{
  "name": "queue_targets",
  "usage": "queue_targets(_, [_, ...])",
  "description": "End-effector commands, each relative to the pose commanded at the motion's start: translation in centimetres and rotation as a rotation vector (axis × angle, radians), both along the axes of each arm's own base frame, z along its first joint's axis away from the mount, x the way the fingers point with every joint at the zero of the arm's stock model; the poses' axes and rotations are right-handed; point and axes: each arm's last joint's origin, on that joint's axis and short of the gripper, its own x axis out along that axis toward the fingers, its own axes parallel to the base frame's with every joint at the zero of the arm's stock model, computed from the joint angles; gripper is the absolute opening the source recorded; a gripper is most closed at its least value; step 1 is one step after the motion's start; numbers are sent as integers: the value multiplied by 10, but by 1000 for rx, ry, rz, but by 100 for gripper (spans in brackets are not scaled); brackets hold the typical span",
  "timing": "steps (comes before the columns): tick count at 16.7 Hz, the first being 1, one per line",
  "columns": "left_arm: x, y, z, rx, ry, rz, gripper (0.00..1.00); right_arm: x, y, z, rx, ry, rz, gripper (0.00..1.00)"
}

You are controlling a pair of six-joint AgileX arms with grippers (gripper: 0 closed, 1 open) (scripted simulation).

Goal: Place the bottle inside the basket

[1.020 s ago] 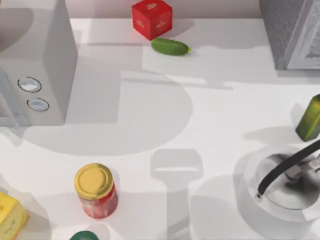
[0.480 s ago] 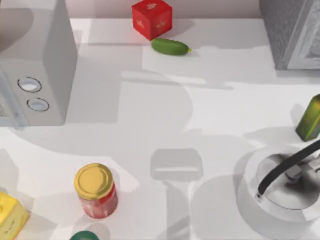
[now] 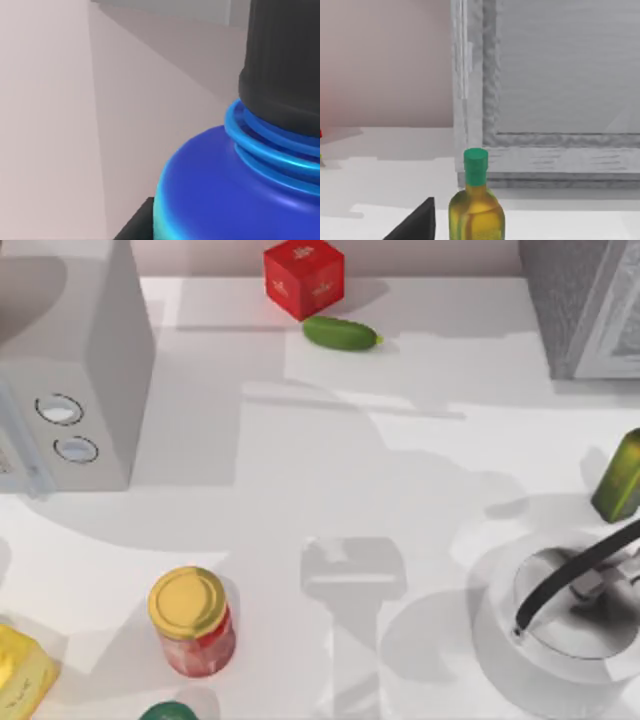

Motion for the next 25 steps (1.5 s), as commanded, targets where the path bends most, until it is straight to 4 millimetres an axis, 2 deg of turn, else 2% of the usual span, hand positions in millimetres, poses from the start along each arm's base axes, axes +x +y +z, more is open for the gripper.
queue_targets(7, [1, 2, -3, -7, 9, 5, 0, 0, 0, 0, 0, 0, 0, 100])
queue_targets(12, [20, -1, -26, -50, 73, 3, 0, 0, 0, 0, 0, 0, 0, 100])
queue_targets(17, [36, -18, -39, -38, 64, 0, 0, 0, 0, 0, 0, 0, 0, 100])
queue_targets(22, [38, -37, -37, -3, 6, 0, 0, 0, 0, 0, 0, 0, 0, 100])
queue_targets(25, [38, -39, -36, 0, 0, 0, 0, 0, 0, 0, 0, 0, 0, 100])
